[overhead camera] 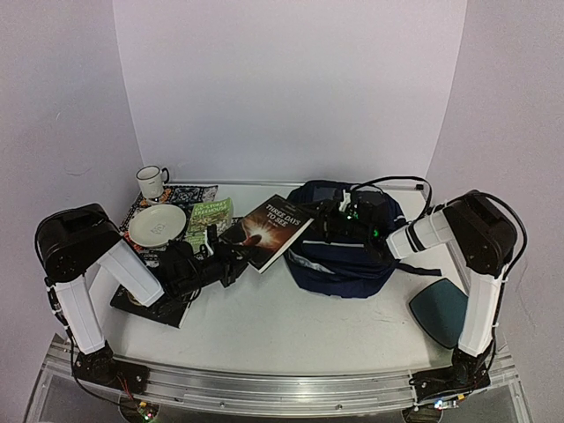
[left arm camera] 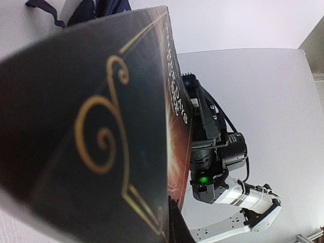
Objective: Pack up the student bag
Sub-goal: Pass from the right arm to the left, then pick up the largest pocket of the bag from the student bag.
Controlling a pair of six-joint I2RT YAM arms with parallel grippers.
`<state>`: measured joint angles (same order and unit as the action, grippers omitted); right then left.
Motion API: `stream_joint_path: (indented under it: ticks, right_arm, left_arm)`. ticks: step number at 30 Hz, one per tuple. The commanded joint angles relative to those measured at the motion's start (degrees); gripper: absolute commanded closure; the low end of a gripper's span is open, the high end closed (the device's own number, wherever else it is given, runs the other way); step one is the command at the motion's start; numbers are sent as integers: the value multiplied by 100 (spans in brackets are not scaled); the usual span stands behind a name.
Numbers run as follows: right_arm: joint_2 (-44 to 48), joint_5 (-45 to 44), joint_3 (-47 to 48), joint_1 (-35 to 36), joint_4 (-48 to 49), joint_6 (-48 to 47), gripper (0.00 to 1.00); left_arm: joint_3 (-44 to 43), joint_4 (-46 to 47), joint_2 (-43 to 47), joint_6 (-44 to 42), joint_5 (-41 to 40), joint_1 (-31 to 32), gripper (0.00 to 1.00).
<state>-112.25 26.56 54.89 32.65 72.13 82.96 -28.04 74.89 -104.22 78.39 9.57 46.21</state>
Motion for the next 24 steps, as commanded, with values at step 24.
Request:
stream_joint_path:
  ticks: [24]
  right_arm:
    - [2452,-1097,1027,-120,-8752,-7724,26]
  left_arm:
    - [416,799,1056,-547,579,-908,100]
